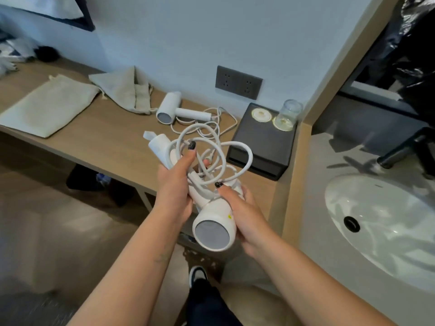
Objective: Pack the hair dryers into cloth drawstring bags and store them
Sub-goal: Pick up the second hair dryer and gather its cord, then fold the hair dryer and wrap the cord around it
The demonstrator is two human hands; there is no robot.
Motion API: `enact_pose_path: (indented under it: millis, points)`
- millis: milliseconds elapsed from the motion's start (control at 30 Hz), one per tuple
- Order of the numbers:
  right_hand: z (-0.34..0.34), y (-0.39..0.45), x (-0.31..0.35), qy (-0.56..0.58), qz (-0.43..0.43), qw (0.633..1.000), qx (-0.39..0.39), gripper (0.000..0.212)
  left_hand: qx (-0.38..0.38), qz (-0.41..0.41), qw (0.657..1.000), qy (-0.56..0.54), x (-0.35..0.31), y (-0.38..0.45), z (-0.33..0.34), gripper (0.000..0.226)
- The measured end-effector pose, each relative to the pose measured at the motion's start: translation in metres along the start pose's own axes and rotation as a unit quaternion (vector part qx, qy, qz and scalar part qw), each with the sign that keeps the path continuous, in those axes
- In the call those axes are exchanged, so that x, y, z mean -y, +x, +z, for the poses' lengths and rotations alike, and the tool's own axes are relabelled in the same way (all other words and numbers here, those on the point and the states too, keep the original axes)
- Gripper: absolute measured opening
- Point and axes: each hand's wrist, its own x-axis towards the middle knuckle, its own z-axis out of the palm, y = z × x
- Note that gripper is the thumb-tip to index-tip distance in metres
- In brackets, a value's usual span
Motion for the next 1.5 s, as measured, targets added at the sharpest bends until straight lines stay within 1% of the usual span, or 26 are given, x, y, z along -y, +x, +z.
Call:
enact_pose_path:
  millis: [100, 200, 300, 400, 467, 600, 633, 700, 833, 900, 967, 1067, 1233, 1400, 1500]
  points:
    - [0.015, 0.035, 0.010, -0.007, -0.027, 1.000, -0.005, 0.047, -0.026, 0.018, 0.999, 0.009, -0.005, 0.037, 0.000, 0.035]
    - [0.033, 0.077, 0.018, -0.025, -0.034, 0.999, -0.013, 0.059, -0.053, 0.023, 0.998, 0.008, -0.013, 0.076, -0.001, 0.058]
    - [0.056, 0.116, 0.025, -0.069, -0.045, 0.995, -0.054, 0.071, -0.071, 0.017, 0.997, 0.025, -0.023, 0.114, -0.004, 0.078]
    - [0.076, 0.149, 0.031, -0.096, -0.044, 0.991, -0.081, 0.077, -0.091, 0.012, 0.995, 0.026, -0.031, 0.145, -0.008, 0.088]
    - [0.087, 0.163, 0.035, -0.110, -0.041, 0.989, -0.091, 0.083, -0.093, 0.005, 0.995, 0.039, -0.036, 0.160, -0.009, 0.078]
    - [0.103, 0.179, 0.045, -0.130, -0.056, 0.984, -0.105, 0.091, -0.083, 0.007, 0.994, 0.067, -0.046, 0.186, -0.014, 0.037]
    - [0.107, 0.183, 0.048, -0.138, -0.057, 0.983, -0.109, 0.094, -0.084, 0.006, 0.994, 0.069, -0.048, 0.194, -0.016, 0.031]
    - [0.118, 0.193, 0.051, -0.158, -0.063, 0.978, -0.121, 0.093, -0.081, -0.005, 0.994, 0.072, -0.052, 0.212, -0.025, 0.025]
    - [0.138, 0.208, 0.050, -0.179, -0.085, 0.971, -0.135, 0.088, -0.064, -0.046, 0.993, 0.088, -0.057, 0.245, -0.050, 0.017]
    - [0.157, 0.216, 0.049, -0.183, -0.096, 0.967, -0.152, 0.087, -0.046, -0.077, 0.991, 0.095, -0.066, 0.267, -0.066, 0.018]
    - [0.178, 0.224, 0.047, -0.184, -0.089, 0.963, -0.176, 0.086, -0.012, -0.115, 0.987, 0.113, -0.075, 0.290, -0.083, 0.017]
    - [0.210, 0.240, 0.043, -0.170, -0.084, 0.956, -0.223, 0.091, 0.047, -0.153, 0.976, 0.150, -0.087, 0.324, -0.105, 0.014]
    - [0.244, 0.273, 0.031, -0.168, -0.088, 0.934, -0.301, 0.100, 0.086, -0.186, 0.961, 0.187, -0.094, 0.370, -0.135, 0.039]
    - [0.250, 0.295, 0.021, -0.180, -0.074, 0.915, -0.352, 0.104, 0.142, -0.195, 0.940, 0.241, -0.084, 0.395, -0.154, 0.023]
    - [0.247, 0.302, 0.019, -0.180, -0.080, 0.911, -0.363, 0.105, 0.150, -0.177, 0.919, 0.319, -0.076, 0.407, -0.165, 0.021]
